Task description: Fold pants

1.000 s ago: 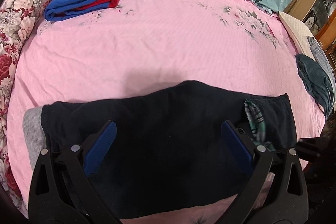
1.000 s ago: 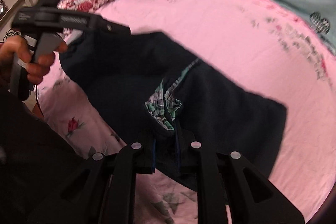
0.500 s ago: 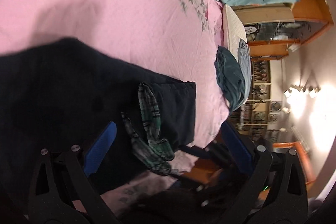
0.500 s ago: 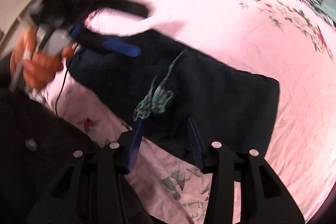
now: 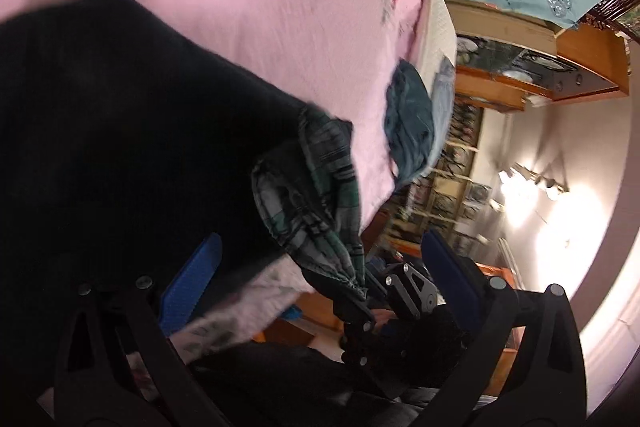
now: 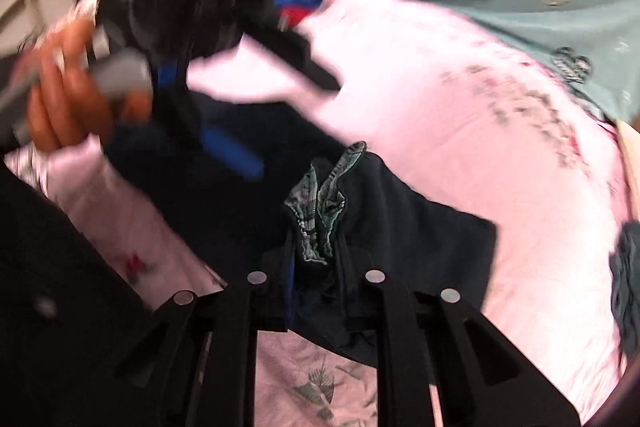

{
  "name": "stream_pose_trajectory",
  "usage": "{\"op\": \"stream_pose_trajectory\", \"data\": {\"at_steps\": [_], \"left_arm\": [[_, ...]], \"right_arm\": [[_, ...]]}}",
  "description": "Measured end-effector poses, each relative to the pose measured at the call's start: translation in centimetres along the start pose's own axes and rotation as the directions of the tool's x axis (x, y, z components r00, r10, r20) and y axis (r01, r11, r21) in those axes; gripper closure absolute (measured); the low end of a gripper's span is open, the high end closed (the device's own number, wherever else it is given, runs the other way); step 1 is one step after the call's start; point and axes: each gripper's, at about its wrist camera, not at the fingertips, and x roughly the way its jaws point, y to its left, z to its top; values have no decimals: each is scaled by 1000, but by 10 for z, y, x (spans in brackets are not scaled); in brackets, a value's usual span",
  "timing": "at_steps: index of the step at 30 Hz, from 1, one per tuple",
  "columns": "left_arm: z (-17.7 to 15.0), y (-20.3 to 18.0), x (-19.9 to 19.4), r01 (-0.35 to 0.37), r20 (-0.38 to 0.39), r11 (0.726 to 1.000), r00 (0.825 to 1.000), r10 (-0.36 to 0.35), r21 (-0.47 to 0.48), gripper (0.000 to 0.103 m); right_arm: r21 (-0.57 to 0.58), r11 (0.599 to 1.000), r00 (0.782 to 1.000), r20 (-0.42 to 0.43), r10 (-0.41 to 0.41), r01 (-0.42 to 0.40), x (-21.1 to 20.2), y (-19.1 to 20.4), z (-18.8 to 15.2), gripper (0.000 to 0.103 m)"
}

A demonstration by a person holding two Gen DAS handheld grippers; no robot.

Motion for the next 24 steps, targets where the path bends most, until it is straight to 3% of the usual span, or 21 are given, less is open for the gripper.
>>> {"op": "stream_pose_trajectory", "data": {"at_steps": [3, 6, 7, 9, 11, 13, 17, 20, 23, 24], "left_arm": [[7, -4, 31, 68, -98, 997, 993, -72, -36, 2], [22, -8, 48, 19, -89, 1000, 996, -20, -15, 7], [28, -13, 47, -22, -56, 999, 998, 24, 29, 14], [35, -21, 46, -52, -30, 993, 998, 56, 106, 44], [40, -24, 43, -71, -20, 985, 997, 75, 160, 59], [44, -24, 39, -115, -6, 970, 993, 119, 214, 64], [45, -11, 38, -273, 56, 907, 961, 270, 321, 65], [42, -10, 42, -320, 94, 859, 947, 308, 399, 68], [32, -25, 42, -398, 173, 771, 916, 361, 497, 68], [27, -33, 38, -426, 208, 732, 903, 375, 532, 68]], "right_arm": [[4, 999, 999, 6, -36, 36, -4, 9, -4, 87], [-27, 996, 997, -17, -81, 80, 4, 18, -7, 87], [-48, 994, 995, -25, -99, 98, 7, 19, -6, 87], [-107, 982, 987, -32, -158, 154, 11, 26, -9, 87], [-148, 969, 979, -22, -204, 198, 15, 38, -10, 87], [-146, 970, 979, -27, -200, 194, 22, 44, -9, 87], [-118, 983, 985, -85, -150, 140, 57, 54, -19, 87], [-91, 987, 983, -119, -140, 130, 81, 58, -26, 86], [-85, 988, 983, -120, -139, 130, 80, 57, -23, 81], [-69, 991, 985, -125, -120, 112, 76, 54, -21, 74]]}}
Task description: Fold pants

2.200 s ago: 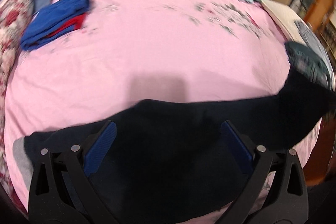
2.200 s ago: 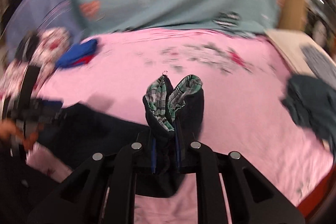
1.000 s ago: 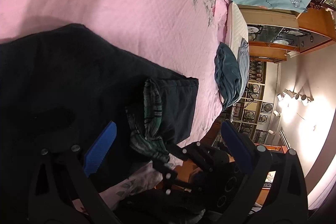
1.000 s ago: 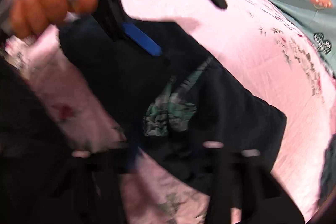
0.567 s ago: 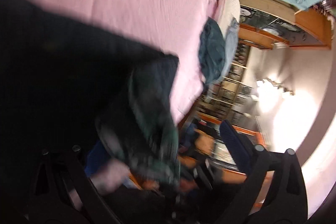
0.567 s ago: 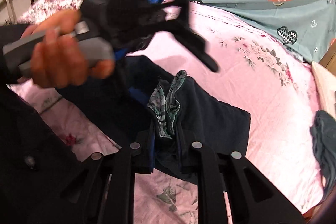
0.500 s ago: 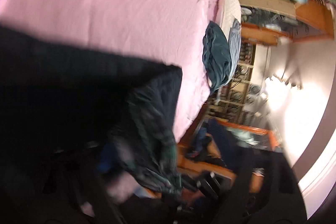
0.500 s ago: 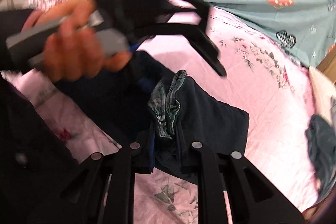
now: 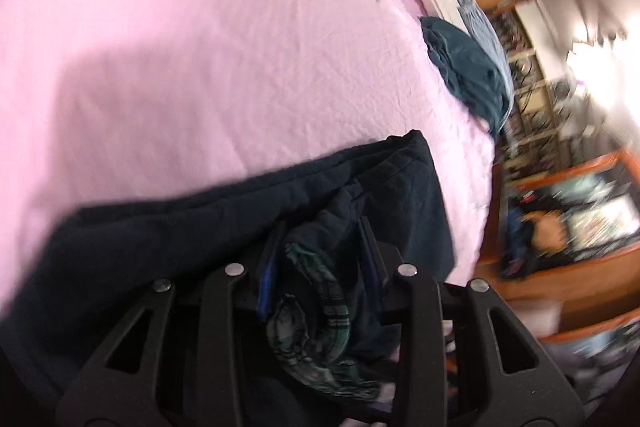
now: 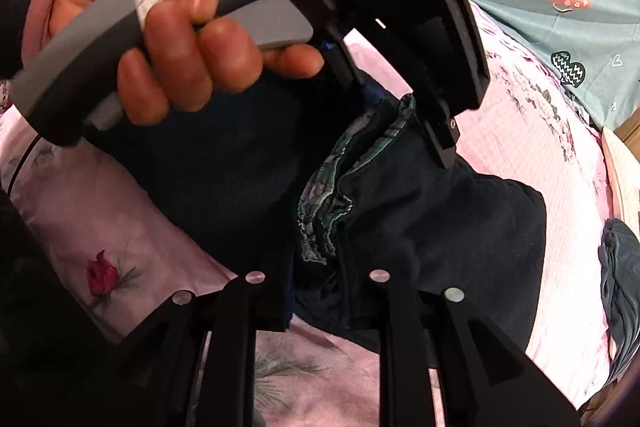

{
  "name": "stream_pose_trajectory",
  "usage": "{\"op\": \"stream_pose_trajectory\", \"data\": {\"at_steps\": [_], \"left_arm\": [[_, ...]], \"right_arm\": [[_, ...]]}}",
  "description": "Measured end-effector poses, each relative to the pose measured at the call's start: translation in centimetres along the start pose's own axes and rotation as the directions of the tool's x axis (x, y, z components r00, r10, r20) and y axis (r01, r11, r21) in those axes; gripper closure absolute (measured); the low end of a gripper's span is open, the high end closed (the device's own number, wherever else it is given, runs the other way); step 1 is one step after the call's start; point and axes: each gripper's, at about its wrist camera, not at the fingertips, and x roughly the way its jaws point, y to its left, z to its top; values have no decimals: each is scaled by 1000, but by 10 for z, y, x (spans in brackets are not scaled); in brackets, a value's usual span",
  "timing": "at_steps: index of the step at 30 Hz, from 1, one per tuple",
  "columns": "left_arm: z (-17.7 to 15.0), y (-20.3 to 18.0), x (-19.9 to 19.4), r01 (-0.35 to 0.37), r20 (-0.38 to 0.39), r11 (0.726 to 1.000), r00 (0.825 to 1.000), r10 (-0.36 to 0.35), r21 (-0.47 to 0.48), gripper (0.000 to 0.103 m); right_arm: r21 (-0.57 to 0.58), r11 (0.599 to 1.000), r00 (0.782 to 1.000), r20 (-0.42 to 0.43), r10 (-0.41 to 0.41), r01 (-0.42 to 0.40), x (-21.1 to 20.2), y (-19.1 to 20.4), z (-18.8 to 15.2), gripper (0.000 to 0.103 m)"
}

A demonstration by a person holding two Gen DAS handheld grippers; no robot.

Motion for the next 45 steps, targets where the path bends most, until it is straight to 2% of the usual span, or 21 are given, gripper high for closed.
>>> {"op": "stream_pose_trajectory", "data": {"at_steps": [2, 3, 6, 9, 10, 14, 16, 18, 19, 23, 27, 29, 31, 33, 34, 35, 38, 40, 42, 44, 45], "left_arm": [[1, -7, -18, -42, 48, 998, 998, 40, 51, 66], [2, -9, -31, -64, 87, 996, 994, 59, 62, 57], [6, -10, -58, -106, 165, 993, 982, 97, 48, 49], [-1, -16, -72, -68, 172, 995, 984, 55, 71, 49], [-5, -23, -73, -47, 169, 995, 985, 31, 93, 49], [-21, -59, -48, 56, 98, 977, 992, -78, 206, 49], [-28, -61, -25, 46, 45, 974, 997, -57, 223, 49], [-35, -48, -3, -23, -4, 980, 1000, 24, 197, 51], [-40, -34, 9, -65, -36, 984, 997, 71, 164, 53], [-40, -26, -14, -31, 5, 993, 1000, 31, 111, 53], [-41, -19, -59, -53, 120, 996, 992, 45, 67, 27], [-44, -9, -67, -92, 130, 995, 988, 88, 28, 24], [-47, 5, -62, -158, 104, 987, 982, 160, -30, 24], [-56, 11, -58, -212, 75, 973, 973, 219, -94, 21], [-59, 15, -60, -222, 77, 968, 970, 232, -120, 20], [-63, 17, -66, -221, 94, 965, 967, 236, -144, 17], [-75, 31, -103, -226, 180, 948, 947, 268, -222, 10], [-82, 45, -133, -243, 224, 931, 925, 307, -273, 7], [-93, 66, -170, -264, 274, 902, 890, 365, -343, 5], [-112, 92, -211, -285, 322, 847, 833, 450, -449, 4], [-119, 99, -225, -287, 330, 825, 814, 478, -487, 4]], "right_arm": [[43, 998, 999, 7, 49, -49, -12, -8, 1, 59], [87, 993, 997, 28, 75, -77, -24, -18, 0, 56], [228, 961, 986, 97, 139, -158, -53, -51, -5, 56], [413, 897, 983, 154, 101, -157, -67, -95, -17, 56], [474, 868, 983, 163, 79, -148, -66, -113, -19, 56], [577, 809, 987, 162, 22, -113, -54, -144, -33, 56], [604, 793, 994, 105, 9, -71, -32, -156, -38, 56], [626, 780, 1000, 19, 11, -21, -9, -165, -59, 56], [613, 789, 999, 53, -3, -30, -6, -156, -62, 56], [551, 834, 1000, 14, -19, 8, -20, -144, -63, 56], [513, 853, 992, 123, 38, -97, -41, -124, -59, 55], [486, 866, 991, 116, 66, -115, -34, -115, -52, 54], [452, 889, 997, 9, 78, -74, -6, -103, -54, 52], [350, 937, 1000, 15, -17, 11, 0, -86, -55, 47], [315, 948, 999, 2, -54, 51, 0, -80, -51, 46], [303, 949, 996, -10, -87, 86, -2, -78, -49, 38], [328, 940, 996, -44, -80, 90, -12, -82, -41, 34], [348, 935, 996, 33, -85, 68, -33, -79, -30, 32], [331, 943, 992, 107, -67, 28, -42, -74, -14, 27], [269, 963, 987, 152, -44, 2, -44, -55, 10, 27], [231, 973, 987, 162, -13, -25, -42, -44, 20, 27]]}}
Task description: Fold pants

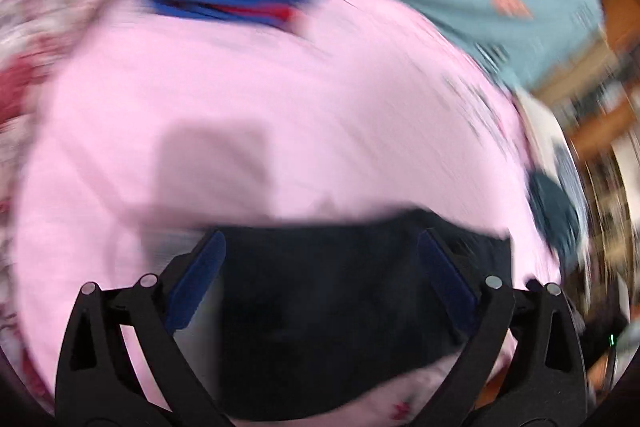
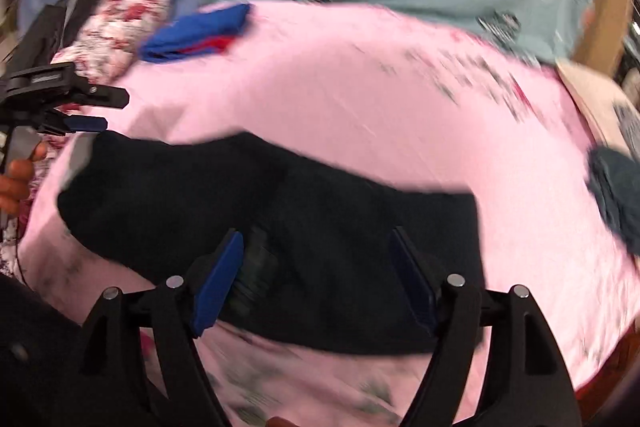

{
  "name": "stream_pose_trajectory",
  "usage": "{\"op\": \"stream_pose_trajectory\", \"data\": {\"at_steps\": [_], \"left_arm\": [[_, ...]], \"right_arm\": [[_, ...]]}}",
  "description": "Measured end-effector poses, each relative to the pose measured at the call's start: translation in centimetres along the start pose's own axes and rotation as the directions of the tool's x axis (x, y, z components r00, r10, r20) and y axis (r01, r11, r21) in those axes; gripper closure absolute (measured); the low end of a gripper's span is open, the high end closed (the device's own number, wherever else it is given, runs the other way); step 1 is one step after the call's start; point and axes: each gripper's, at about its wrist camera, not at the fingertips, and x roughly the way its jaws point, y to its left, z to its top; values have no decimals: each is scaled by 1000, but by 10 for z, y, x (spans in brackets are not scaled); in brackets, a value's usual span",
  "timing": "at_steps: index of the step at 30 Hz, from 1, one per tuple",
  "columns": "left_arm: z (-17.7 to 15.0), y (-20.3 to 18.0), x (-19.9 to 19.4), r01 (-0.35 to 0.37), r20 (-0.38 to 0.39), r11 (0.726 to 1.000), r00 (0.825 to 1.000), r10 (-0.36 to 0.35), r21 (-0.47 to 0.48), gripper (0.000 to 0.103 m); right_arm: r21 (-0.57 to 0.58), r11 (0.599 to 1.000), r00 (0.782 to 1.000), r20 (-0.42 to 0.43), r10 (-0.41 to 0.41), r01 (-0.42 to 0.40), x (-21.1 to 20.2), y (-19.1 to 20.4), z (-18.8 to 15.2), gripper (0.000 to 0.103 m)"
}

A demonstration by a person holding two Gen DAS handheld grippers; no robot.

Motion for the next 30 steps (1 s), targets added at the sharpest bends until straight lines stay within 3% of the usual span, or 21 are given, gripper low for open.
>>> {"op": "stream_pose_trajectory", "data": {"at_steps": [2, 5, 8, 9, 12, 16, 20, 21, 22, 24, 25, 27, 29, 30], "left_arm": [[2, 36, -20, -74, 45, 991, 996, 79, -109, 4], [-6, 72, -45, -113, 96, 973, 986, 134, -204, 4], [-18, 98, -64, -143, 120, 959, 977, 176, -244, 4], [-23, 101, -66, -151, 121, 957, 975, 186, -249, 4], [-38, 112, -74, -148, 134, 949, 972, 191, -279, 4], [-57, 125, -80, -108, 146, 931, 975, 168, -349, 4], [-70, 134, -81, -102, 144, 925, 976, 165, -366, 4], [-71, 135, -81, -95, 147, 925, 976, 159, -369, 4], [-72, 136, -81, -90, 149, 925, 977, 155, -370, 4], [-71, 136, -79, -84, 151, 927, 977, 148, -366, 4], [-70, 135, -78, -77, 151, 929, 979, 140, -363, 4], [-68, 134, -74, -72, 148, 930, 980, 133, -361, 4], [-65, 132, -68, -65, 142, 932, 982, 123, -358, 4], [-64, 131, -66, -56, 138, 933, 984, 112, -356, 4]], "right_arm": [[-62, 996, 998, -11, 66, -67, 8, 26, 13, 27], [-201, 959, 980, -52, 191, -198, 20, 86, 28, 27], [-386, 880, 960, -74, 269, -277, 29, 147, 37, 27], [-456, 837, 952, -89, 293, -301, 32, 169, 38, 27], [-584, 755, 950, -106, 295, -300, 40, 214, 28, 27], [-647, 704, 954, -143, 263, -291, 61, 239, 19, 27], [-679, 701, 976, -158, 152, -219, 94, 244, 15, 28], [-659, 719, 974, -186, 130, -222, 104, 239, 17, 36], [-616, 744, 964, -214, 159, -259, 108, 236, 21, 38], [-430, 819, 918, -282, 278, -380, 113, 215, 39, 53], [-359, 836, 899, -300, 319, -416, 115, 206, 46, 57], [-203, 847, 849, -326, 415, -492, 122, 186, 57, 71], [-149, 845, 830, -333, 447, -514, 126, 179, 61, 77], [-156, 844, 832, -333, 444, -513, 124, 180, 60, 78]]}}
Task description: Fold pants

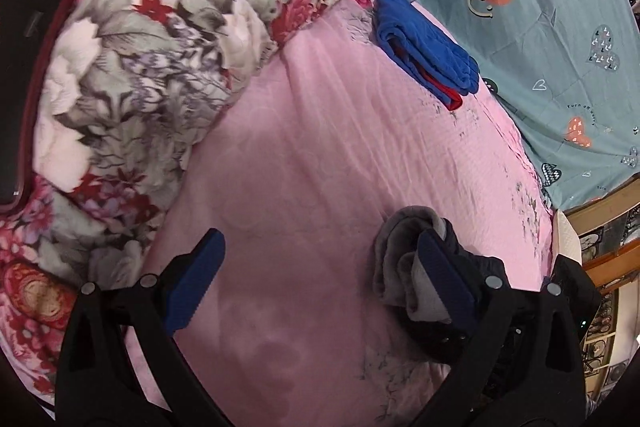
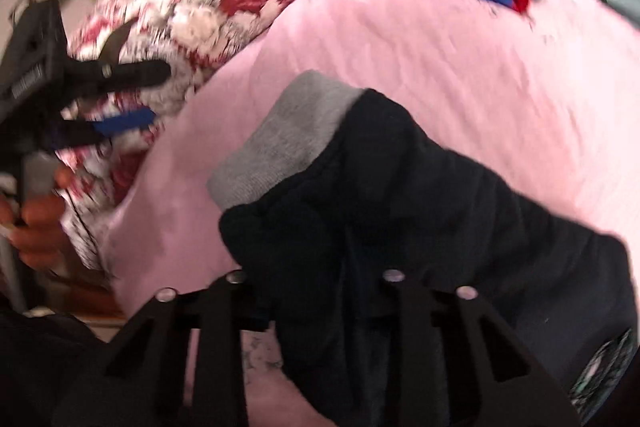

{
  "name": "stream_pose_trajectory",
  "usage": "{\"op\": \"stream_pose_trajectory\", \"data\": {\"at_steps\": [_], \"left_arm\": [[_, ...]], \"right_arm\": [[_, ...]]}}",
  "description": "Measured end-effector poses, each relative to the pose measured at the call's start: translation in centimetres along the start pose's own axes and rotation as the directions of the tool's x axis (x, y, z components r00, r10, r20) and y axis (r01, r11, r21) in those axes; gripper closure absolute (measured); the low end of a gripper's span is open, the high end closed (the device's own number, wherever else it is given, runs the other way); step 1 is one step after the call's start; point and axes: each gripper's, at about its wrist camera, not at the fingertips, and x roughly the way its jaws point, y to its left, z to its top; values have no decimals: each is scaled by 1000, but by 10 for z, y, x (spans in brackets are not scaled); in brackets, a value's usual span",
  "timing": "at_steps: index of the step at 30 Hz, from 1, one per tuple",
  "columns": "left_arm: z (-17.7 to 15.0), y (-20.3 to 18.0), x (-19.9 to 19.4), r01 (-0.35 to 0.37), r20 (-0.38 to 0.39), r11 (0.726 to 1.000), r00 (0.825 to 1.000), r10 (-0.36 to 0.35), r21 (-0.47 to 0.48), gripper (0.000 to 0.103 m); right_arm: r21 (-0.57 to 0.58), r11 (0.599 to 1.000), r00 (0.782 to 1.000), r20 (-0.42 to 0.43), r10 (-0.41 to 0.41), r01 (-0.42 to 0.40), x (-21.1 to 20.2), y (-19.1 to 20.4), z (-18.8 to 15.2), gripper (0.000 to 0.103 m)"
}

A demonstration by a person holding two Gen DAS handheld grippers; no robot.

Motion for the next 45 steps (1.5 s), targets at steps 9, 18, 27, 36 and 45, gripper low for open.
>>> {"op": "stream_pose_trajectory", "data": {"at_steps": [9, 18, 27, 36, 45], "left_arm": [[-14, -27, 62, 277, -301, 953, 905, -301, -121, 4], [-12, -41, 89, 432, -362, 864, 786, -501, -259, 26], [-1, -52, 84, 495, -371, 812, 724, -582, -308, 35], [5, -63, 80, 479, -410, 839, 731, -545, -260, 34], [13, -61, 100, 322, -511, 892, 734, -447, -317, 6]], "right_arm": [[-66, 997, 999, 32, -43, 45, -3, 15, -5, 80], [-127, 984, 989, 92, -117, 128, -16, 25, -12, 76], [-353, 833, 899, 261, -351, 427, -11, 75, -21, 40], [-347, 795, 864, 279, -419, 497, 8, 69, -16, 71], [-307, 835, 882, 277, -381, 457, -12, 64, -18, 80]]}}
